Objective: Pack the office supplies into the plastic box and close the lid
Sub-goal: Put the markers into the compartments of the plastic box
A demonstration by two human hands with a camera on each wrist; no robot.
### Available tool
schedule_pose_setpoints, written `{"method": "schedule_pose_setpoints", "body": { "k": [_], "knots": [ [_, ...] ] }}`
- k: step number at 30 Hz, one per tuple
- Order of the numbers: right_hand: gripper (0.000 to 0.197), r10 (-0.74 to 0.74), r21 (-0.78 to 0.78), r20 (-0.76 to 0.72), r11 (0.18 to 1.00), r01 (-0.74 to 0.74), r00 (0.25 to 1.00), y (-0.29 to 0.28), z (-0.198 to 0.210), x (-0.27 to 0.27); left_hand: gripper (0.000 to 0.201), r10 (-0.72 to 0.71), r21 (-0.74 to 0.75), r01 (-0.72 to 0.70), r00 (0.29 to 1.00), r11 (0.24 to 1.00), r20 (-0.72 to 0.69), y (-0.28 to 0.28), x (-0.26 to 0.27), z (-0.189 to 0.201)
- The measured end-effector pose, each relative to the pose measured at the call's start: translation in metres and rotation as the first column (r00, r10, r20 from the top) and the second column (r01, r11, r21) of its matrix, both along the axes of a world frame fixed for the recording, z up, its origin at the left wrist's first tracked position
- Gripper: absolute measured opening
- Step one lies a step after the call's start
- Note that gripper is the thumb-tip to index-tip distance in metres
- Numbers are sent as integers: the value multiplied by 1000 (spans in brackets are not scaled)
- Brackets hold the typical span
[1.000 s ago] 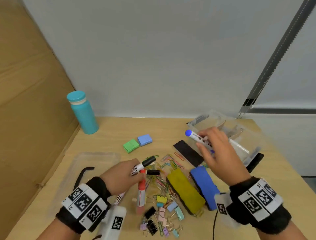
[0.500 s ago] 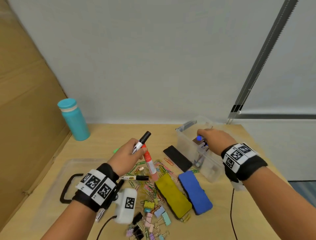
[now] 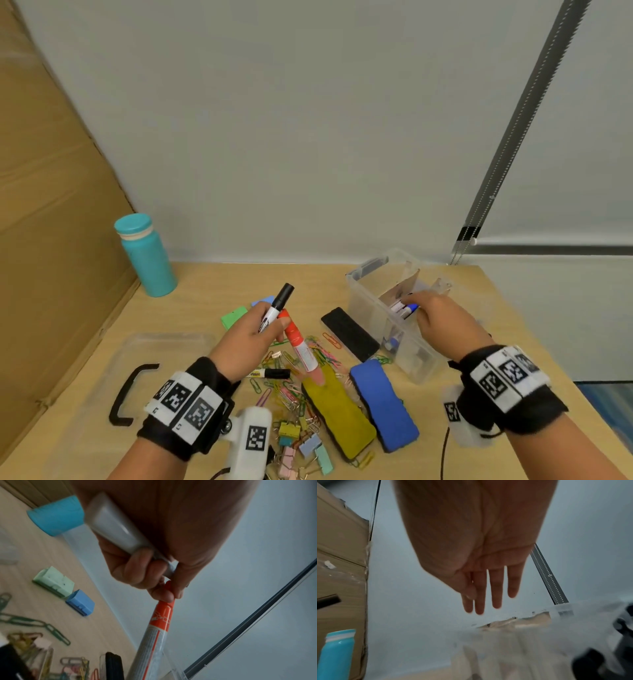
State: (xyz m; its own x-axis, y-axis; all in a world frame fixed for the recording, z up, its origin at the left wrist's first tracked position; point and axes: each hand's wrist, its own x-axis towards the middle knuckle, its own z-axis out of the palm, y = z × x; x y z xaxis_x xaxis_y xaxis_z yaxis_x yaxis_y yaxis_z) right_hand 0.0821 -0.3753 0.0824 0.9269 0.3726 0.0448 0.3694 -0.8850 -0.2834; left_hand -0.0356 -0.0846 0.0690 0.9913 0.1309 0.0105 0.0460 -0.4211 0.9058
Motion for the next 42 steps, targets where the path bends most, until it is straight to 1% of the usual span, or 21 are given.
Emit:
{"method": "schedule_pose_setpoints", "body": {
  "k": [2, 3, 6, 8, 10, 13, 15, 18, 20, 22, 23, 25, 27, 28, 29, 30, 32, 34, 38, 40, 42],
  "knots": [
    [33, 81, 98, 120, 991, -92, 990, 1, -1, -19, 23, -4, -64, 5, 1000, 998, 13, -5, 3, 1],
    [31, 136, 128, 135, 980, -154, 981, 4, -1, -30, 23, -6, -97, 7, 1000, 995, 17, -10, 5, 2],
    [39, 293, 207, 4, 935, -287, 956, 17, -4, -57, 20, -7, -269, 10, 1000, 963, 12, -28, 13, 8],
    [47, 355, 320, -90, 895, -310, 930, 25, -11, -66, 15, -13, -399, 11, 1000, 917, -2, -41, 19, 13],
    [44, 366, 444, -113, 850, -283, 924, 30, -18, -69, 16, -11, -483, 2, 1000, 876, -16, -51, 25, 15],
    [35, 291, 584, -107, 792, -177, 951, 30, -15, -66, 15, -7, -512, -12, 999, 859, -36, -56, 29, 14],
    [32, 251, 685, -108, 720, -111, 962, 26, -5, -65, 13, -6, -495, -24, 998, 868, -59, -55, 28, 10],
    [25, 171, 757, -61, 650, -66, 983, 17, 13, -61, 24, 0, -455, -56, 992, 889, -123, -51, 23, 0],
    [22, 45, 783, 10, 621, -35, 999, 9, 20, -56, 30, 19, -431, -87, 987, 898, -160, -45, 16, -9],
    [20, -118, 793, 74, 609, 13, 990, 0, 24, -49, 25, 43, -425, -128, 978, 896, -204, -39, 9, -19],
    [21, -187, 773, 94, 632, 47, 978, -5, 26, -45, 23, 53, -427, -152, 971, 891, -235, -36, 7, -23],
    [24, -279, 662, 128, 739, 128, 952, -10, 26, -38, 24, 80, -434, -205, 954, 877, -289, -29, 3, -31],
    [26, -336, 405, 232, 887, 223, 913, -10, 24, -28, 28, 99, -411, -232, 942, 882, -321, -25, 2, -36],
    [27, -336, 264, 292, 928, 262, 896, -7, 22, -22, 29, 97, -388, -226, 941, 894, -325, -23, 2, -37],
    [28, -322, 147, 321, 946, 289, 891, -3, 20, -15, 32, 88, -366, -209, 943, 907, -321, -22, 2, -37],
    [29, -313, 56, 314, 949, 311, 896, 2, 18, -9, 34, 75, -347, -187, 947, 919, -313, -22, 2, -36],
    [29, -305, -50, 265, 943, 329, 915, 12, 10, 3, 37, 50, -317, -149, 953, 937, -299, -22, 1, -36],
    [28, -310, -99, 241, 935, 341, 920, 19, 3, 12, 40, 16, -298, -104, 958, 949, -285, -23, 1, -36],
    [27, -397, -127, 245, 891, 435, 884, 33, -2, 19, 42, -20, -286, -58, 965, 957, -262, -22, -3, -36],
    [26, -381, -171, 158, 898, 405, 911, 43, -5, 16, 42, -21, -293, -58, 966, 954, -259, -21, -5, -39],
    [33, -325, -196, 74, 922, 333, 943, 48, -9, 11, 43, -21, -309, -63, 965, 949, -261, -22, -8, -40]
  ]
}}
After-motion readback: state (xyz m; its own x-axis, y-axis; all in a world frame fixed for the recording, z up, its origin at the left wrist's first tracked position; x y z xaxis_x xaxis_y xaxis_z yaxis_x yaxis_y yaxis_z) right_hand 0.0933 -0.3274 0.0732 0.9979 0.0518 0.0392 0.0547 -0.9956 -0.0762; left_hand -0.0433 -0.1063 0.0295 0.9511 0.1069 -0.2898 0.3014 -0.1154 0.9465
